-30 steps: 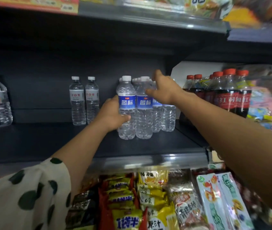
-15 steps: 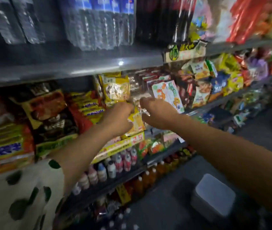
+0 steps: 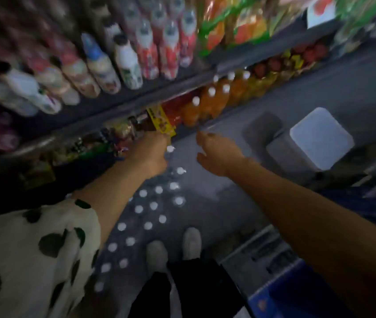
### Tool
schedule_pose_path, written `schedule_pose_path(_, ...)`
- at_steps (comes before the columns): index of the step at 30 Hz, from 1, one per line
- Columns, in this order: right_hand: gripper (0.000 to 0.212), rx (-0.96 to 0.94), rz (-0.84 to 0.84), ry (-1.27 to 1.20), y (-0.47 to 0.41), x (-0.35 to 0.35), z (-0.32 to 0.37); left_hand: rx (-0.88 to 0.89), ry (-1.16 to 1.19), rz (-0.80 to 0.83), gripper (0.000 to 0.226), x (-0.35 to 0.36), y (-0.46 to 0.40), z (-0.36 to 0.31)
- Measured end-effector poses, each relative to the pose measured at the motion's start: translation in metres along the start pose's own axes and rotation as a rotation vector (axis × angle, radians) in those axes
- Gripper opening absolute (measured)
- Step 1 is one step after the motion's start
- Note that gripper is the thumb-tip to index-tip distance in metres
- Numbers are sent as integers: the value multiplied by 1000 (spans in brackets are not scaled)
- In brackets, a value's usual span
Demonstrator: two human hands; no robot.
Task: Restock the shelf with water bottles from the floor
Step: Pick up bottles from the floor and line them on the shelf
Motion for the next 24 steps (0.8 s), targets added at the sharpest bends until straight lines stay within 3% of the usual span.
schedule_pose_path(6, 36, 65, 125, -38, -79, 175, -30, -37, 51, 94, 32, 153, -69, 69)
schedule_pose_path(11, 46, 96, 131, -37, -139, 267, -47, -39, 105, 64, 10, 248, -108, 109)
schedule_pose_path(15, 56, 89, 137, 59, -177, 313, -58, -59, 98, 31, 17, 288, -127, 125)
schedule_pose_path(19, 45, 34, 137, 96, -194, 343, -58, -73, 130, -1, 23, 304, -135, 138)
schedule_pose_path(24, 47, -5, 158, 34, -188, 310, -60, -59, 178, 4, 35, 282, -126, 139)
Point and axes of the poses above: each hand's wrist, its own y-axis away from the middle knuckle, its own x-axis out of the palm, z = x × y, the point moved 2 cm from there along -y, towards the middle knuckle, and after that the axes turned 1 degree about x, right-handed, at the moved point
